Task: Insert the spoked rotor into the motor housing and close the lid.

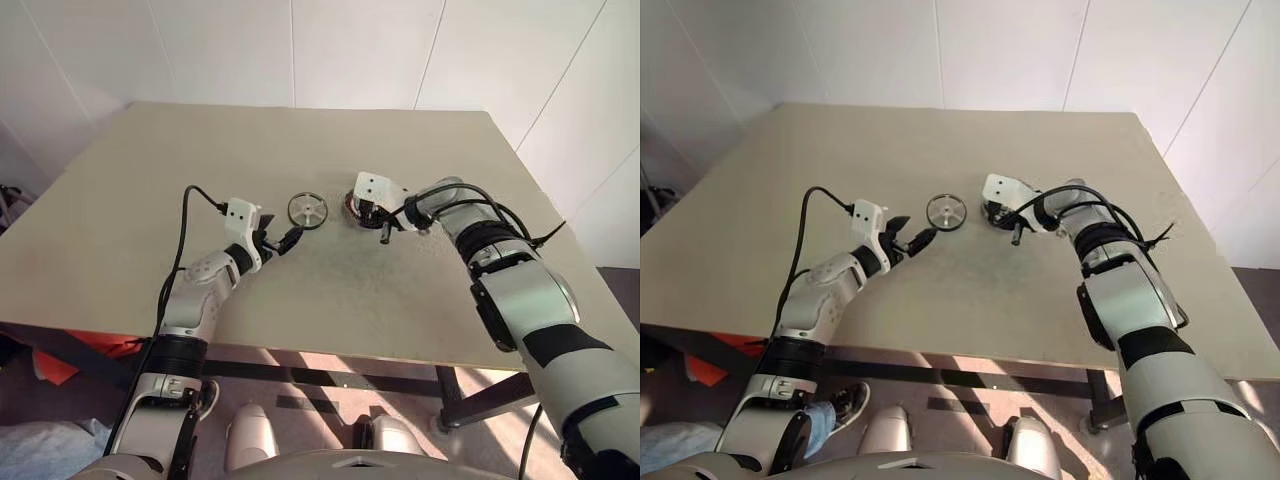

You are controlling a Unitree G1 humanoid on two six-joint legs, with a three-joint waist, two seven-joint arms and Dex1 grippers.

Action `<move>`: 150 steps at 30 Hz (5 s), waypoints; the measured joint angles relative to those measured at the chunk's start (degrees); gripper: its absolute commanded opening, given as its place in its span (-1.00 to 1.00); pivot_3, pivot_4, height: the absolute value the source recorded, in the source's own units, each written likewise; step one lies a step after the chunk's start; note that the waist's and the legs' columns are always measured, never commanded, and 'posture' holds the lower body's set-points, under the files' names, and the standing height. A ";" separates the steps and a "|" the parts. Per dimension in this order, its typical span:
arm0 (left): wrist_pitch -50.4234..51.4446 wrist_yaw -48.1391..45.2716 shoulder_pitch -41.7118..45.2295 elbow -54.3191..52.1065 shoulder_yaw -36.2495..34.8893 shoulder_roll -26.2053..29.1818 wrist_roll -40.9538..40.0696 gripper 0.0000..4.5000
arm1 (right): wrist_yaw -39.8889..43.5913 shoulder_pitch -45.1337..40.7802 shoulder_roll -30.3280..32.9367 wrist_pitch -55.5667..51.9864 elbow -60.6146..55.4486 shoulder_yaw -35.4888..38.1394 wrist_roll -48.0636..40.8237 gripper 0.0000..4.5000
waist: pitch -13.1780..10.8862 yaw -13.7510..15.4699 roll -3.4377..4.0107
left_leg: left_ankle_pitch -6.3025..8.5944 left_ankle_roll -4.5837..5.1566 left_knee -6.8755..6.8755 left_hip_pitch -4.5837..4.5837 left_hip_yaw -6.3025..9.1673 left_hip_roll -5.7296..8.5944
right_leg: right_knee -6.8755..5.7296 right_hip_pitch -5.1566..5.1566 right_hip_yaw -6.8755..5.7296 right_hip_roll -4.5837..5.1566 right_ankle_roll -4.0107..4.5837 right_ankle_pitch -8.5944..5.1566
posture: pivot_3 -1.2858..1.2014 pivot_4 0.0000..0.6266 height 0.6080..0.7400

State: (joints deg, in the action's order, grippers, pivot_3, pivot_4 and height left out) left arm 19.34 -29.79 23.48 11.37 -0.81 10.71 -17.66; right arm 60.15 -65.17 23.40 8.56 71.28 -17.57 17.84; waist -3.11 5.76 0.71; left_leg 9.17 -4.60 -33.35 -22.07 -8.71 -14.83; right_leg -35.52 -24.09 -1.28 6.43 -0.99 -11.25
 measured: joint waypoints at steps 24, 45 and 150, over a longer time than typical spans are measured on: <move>-0.70 -1.28 1.43 3.49 0.83 -0.83 0.17 0.96 | 11.59 25.18 7.56 -21.70 -53.40 1.08 -7.31 -1.00 | -0.01 -0.11 -0.03 | 0.00 0.01 -0.01 0.11 -0.01 -0.01 | -0.03 0.01 0.10 -0.03 -0.01 0.00 | 0.03 -1.00 1.00; -0.80 -1.80 1.47 4.00 0.89 -0.72 0.20 0.96 | 6.74 24.60 8.50 -26.01 -54.89 0.12 -9.28 -1.00 | -0.01 -0.12 -0.03 | -0.03 -0.04 -0.01 0.24 -0.01 0.02 | -0.05 0.11 0.13 -0.02 -0.02 0.01 | 0.03 -1.00 1.00; -1.87 -2.39 2.27 7.25 0.87 -0.25 1.29 0.96 | 7.93 33.47 10.29 -42.92 -80.03 0.45 -23.66 0.71 | 0.00 -0.10 -0.05 | -0.05 -0.06 0.03 0.41 0.00 0.03 | -0.07 0.21 0.20 -0.04 -0.03 0.01 | 0.03 -1.00 1.00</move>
State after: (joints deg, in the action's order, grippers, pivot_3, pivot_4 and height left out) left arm 17.48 -32.18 25.75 18.62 0.06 10.46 -16.37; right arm 68.08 -31.70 33.70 -34.36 -8.75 -17.13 -5.83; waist -3.10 5.66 0.66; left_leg 9.12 -4.66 -33.31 -21.66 -8.72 -14.81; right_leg -35.59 -23.88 -1.08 6.39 -1.02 -11.24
